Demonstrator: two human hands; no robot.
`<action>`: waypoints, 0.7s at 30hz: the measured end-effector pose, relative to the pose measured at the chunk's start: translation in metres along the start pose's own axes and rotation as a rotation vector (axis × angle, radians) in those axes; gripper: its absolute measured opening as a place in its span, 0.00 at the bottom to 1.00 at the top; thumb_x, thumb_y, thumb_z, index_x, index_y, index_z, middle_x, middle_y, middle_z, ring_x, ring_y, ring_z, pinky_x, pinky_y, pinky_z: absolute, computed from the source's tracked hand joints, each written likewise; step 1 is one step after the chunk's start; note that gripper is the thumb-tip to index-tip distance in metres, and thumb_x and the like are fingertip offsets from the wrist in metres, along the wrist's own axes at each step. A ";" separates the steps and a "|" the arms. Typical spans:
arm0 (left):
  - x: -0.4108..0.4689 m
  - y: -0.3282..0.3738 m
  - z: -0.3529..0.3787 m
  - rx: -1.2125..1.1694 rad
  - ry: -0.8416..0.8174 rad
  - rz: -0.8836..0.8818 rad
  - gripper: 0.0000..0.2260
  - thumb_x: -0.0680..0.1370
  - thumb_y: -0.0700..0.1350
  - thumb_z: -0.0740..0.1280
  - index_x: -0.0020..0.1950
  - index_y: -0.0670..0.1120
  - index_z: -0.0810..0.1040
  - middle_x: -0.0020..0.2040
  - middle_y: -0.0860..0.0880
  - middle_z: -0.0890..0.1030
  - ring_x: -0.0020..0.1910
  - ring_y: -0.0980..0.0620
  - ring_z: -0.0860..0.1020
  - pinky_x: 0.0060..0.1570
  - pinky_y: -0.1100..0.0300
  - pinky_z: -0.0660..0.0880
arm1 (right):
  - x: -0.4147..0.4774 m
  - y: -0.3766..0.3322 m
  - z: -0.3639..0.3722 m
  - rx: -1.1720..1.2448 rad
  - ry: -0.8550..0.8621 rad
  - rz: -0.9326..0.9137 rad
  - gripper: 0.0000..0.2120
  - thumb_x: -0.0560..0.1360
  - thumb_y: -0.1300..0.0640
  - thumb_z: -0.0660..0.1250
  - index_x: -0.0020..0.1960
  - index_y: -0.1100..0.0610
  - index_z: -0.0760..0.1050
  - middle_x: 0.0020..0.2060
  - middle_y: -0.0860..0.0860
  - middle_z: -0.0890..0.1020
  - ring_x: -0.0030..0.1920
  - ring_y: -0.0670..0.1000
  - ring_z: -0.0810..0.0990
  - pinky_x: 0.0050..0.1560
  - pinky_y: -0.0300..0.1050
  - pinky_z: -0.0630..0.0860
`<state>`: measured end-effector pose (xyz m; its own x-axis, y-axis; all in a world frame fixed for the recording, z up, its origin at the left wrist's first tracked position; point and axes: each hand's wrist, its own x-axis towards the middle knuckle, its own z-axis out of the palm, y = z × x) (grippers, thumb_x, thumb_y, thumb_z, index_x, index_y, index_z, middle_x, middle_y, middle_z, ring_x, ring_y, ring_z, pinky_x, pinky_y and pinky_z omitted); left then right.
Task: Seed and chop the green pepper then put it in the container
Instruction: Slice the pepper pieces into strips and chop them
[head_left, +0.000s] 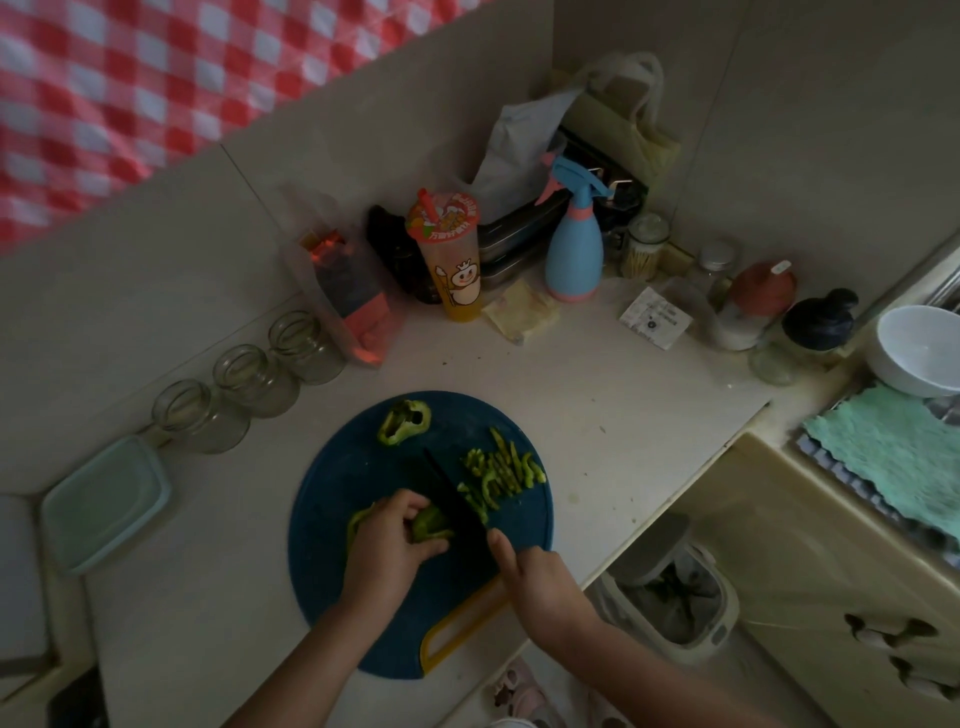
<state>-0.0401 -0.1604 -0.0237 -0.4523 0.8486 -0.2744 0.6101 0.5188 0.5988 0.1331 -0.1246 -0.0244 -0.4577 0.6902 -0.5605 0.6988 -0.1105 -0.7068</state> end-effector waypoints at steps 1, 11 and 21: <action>0.000 0.000 0.001 -0.005 0.002 -0.012 0.20 0.63 0.42 0.79 0.52 0.47 0.77 0.47 0.50 0.78 0.43 0.54 0.78 0.45 0.60 0.77 | -0.001 0.000 0.000 0.017 0.015 0.002 0.28 0.78 0.38 0.48 0.31 0.58 0.64 0.26 0.49 0.65 0.25 0.45 0.66 0.38 0.43 0.66; 0.002 -0.002 0.001 -0.017 0.001 -0.047 0.18 0.62 0.42 0.80 0.46 0.47 0.75 0.43 0.49 0.80 0.42 0.53 0.79 0.45 0.58 0.78 | -0.011 0.006 0.001 -0.071 -0.019 -0.098 0.28 0.79 0.37 0.48 0.28 0.56 0.60 0.24 0.51 0.65 0.26 0.48 0.64 0.39 0.48 0.66; 0.007 -0.001 -0.002 0.072 -0.018 -0.027 0.19 0.64 0.44 0.79 0.51 0.42 0.78 0.46 0.47 0.81 0.43 0.53 0.78 0.43 0.65 0.73 | -0.012 0.006 0.010 -0.072 -0.022 -0.092 0.27 0.78 0.36 0.47 0.30 0.54 0.62 0.27 0.50 0.68 0.29 0.48 0.68 0.41 0.48 0.67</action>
<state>-0.0453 -0.1555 -0.0243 -0.4579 0.8354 -0.3040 0.6429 0.5473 0.5358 0.1375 -0.1404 -0.0262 -0.5332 0.6788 -0.5049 0.6906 0.0046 -0.7232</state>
